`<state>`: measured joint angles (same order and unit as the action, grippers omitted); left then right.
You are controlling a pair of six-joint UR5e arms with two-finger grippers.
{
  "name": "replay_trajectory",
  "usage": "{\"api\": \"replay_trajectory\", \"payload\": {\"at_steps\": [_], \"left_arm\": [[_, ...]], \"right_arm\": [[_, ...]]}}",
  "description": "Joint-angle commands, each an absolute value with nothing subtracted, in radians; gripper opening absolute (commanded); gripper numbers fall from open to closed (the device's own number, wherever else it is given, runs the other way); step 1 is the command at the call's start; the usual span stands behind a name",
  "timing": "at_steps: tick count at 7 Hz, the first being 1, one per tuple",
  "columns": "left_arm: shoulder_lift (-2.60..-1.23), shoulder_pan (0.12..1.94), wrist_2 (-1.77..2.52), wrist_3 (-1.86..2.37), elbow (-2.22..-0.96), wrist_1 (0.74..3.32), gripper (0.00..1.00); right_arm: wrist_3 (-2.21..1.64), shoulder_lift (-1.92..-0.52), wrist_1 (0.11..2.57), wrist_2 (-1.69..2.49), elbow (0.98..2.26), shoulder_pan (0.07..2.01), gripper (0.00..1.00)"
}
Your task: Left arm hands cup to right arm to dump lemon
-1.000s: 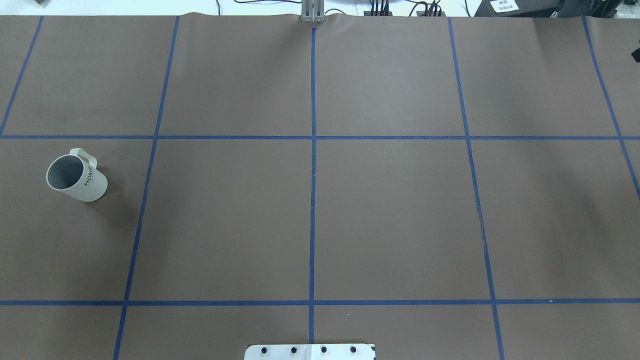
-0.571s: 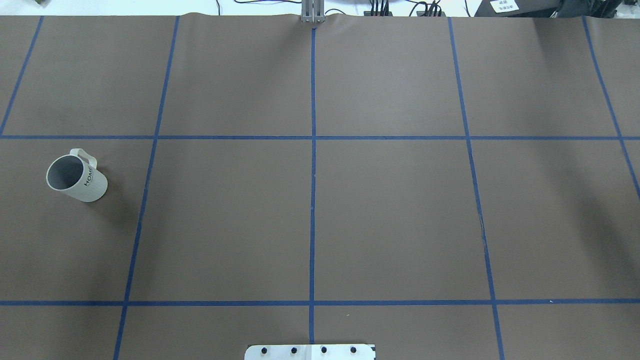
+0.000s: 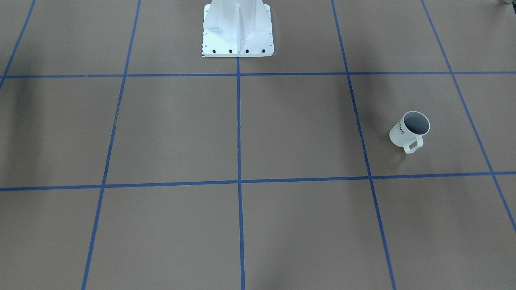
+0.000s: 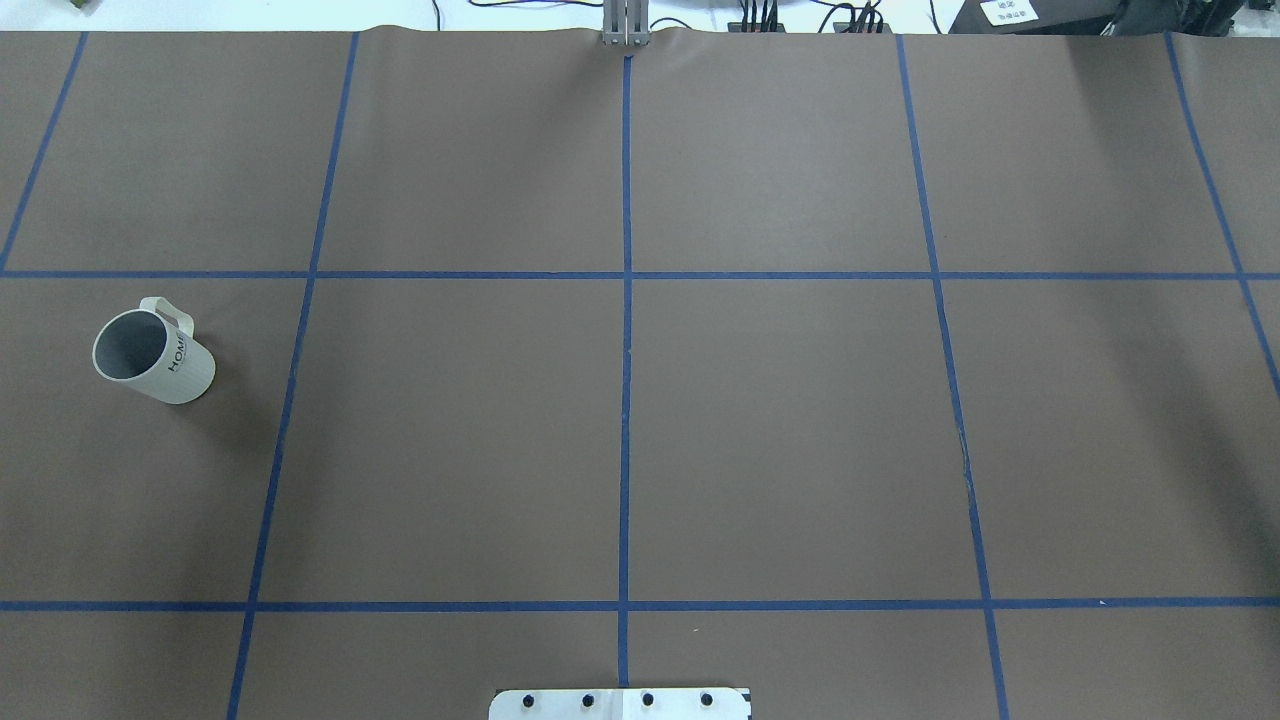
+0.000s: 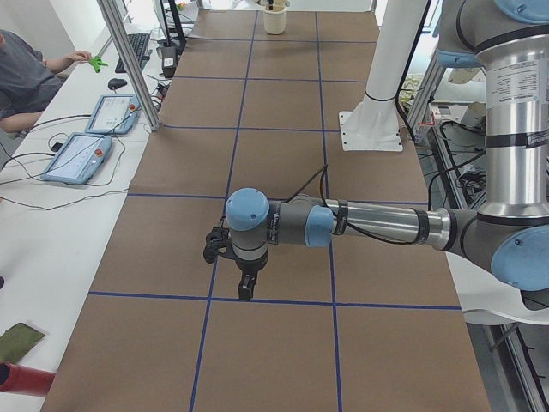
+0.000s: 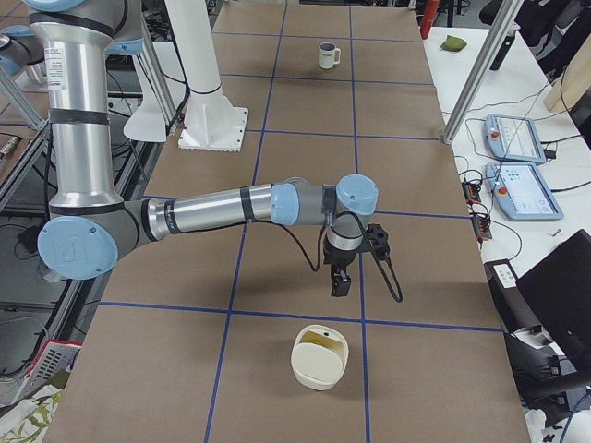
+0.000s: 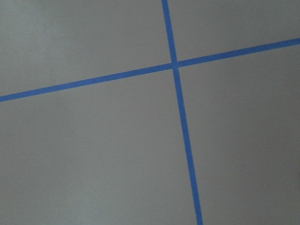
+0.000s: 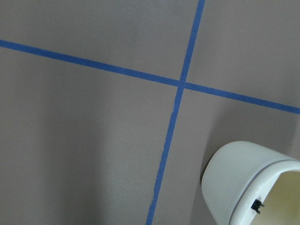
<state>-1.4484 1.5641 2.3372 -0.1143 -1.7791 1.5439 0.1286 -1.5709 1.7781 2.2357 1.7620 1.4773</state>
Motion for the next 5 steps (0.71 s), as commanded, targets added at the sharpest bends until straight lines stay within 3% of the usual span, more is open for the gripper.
{"api": "replay_trajectory", "payload": {"at_steps": [1, 5], "left_arm": [[-1.433, 1.568, 2.364, -0.114, -1.782, 1.545, 1.0], [-1.425, 1.568, 2.349, -0.117, -1.793, 1.548, 1.0]], "right_arm": [[0.129, -1.608, 1.778, 2.235, 1.773, 1.5, 1.0], [0.121, -1.652, 1.679, 2.238, 1.767, 1.502, 1.0]]}}
